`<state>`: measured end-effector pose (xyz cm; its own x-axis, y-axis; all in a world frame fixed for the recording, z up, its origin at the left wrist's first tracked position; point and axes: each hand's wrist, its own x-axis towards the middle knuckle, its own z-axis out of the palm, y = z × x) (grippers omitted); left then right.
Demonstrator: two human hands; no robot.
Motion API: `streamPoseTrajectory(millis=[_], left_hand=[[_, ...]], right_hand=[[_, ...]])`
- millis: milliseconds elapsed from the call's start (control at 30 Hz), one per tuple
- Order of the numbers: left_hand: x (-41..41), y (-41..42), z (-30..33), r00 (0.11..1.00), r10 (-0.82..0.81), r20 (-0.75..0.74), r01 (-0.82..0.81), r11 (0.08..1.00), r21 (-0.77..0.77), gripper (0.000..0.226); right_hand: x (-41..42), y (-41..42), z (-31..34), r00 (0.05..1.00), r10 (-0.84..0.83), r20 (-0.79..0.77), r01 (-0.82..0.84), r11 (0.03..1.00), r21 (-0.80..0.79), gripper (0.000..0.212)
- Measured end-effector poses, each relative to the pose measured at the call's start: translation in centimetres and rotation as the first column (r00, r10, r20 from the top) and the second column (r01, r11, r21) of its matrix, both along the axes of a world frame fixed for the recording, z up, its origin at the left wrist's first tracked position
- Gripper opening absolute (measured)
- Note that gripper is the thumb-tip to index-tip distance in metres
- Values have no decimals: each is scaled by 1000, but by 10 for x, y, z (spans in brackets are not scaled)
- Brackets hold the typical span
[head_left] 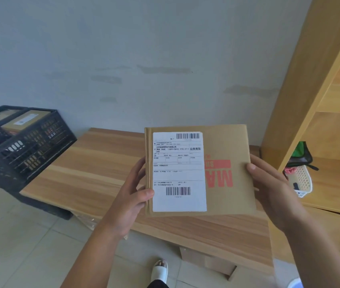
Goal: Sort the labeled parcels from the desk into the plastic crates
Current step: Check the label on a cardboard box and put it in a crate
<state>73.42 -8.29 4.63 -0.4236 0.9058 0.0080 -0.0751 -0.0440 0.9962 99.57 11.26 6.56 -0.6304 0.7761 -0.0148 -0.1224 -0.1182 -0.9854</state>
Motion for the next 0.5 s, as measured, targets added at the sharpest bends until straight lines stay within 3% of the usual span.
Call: streamPoseTrajectory(millis=[500], left_hand=[[17,-6,-9,999,-37,-35,37,999,-11,91]], right_hand=[[15,-18,-8,1000,-27,-13,26,998,-59,46]])
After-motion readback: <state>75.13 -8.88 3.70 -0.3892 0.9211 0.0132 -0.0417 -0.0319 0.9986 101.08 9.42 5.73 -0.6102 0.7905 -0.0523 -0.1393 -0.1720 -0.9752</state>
